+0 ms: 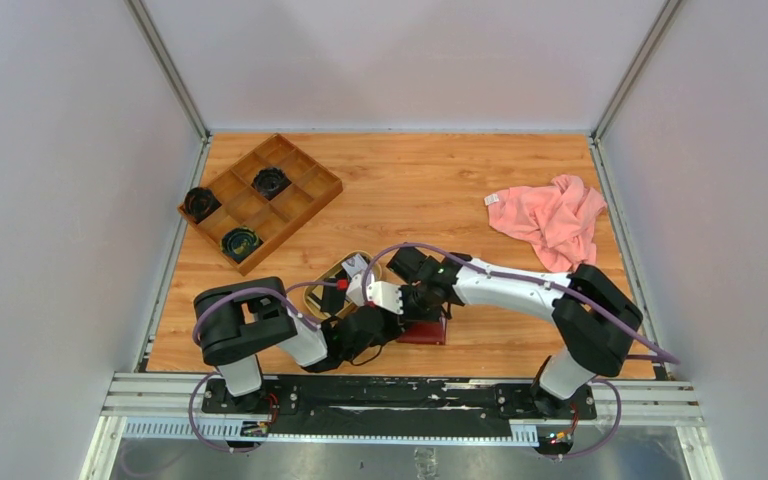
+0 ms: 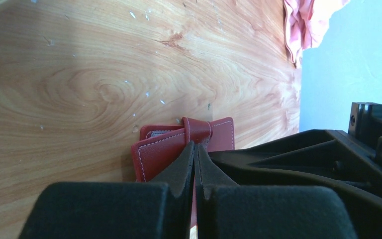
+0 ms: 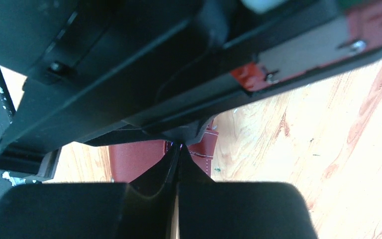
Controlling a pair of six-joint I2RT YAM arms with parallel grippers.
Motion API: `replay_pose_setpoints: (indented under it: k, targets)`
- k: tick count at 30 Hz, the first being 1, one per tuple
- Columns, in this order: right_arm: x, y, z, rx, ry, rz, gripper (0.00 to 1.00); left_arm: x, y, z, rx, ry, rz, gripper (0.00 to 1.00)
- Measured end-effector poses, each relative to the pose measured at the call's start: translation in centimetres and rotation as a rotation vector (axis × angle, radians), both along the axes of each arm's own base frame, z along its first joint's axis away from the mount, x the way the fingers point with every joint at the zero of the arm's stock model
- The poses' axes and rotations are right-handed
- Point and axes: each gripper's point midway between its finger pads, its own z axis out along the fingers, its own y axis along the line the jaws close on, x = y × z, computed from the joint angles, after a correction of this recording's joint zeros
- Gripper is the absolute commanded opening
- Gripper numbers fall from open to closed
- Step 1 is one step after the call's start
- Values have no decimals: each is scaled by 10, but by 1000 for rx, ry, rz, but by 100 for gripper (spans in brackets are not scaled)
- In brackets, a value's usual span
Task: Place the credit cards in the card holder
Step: Close the card holder at the center of the board.
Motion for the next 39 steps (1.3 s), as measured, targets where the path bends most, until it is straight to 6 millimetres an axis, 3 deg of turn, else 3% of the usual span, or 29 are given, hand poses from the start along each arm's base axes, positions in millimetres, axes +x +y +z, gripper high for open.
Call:
replay_pose_setpoints:
  k: [18,23,31,35,39]
  targets:
    - [-16,8,-2,22,233,22,1,-2,6,-1,-23,14,12,0]
    - [-19,9,6,113,311,87,15,-1,4,1,13,-31,-30,0]
    - [-49,-6,39,195,398,193,23,-18,-16,6,136,-184,-231,1]
    - [-40,-13,48,233,366,177,31,-25,-17,7,166,-212,-287,3]
    - [-25,-23,53,266,325,118,33,-27,-15,8,186,-224,-310,6]
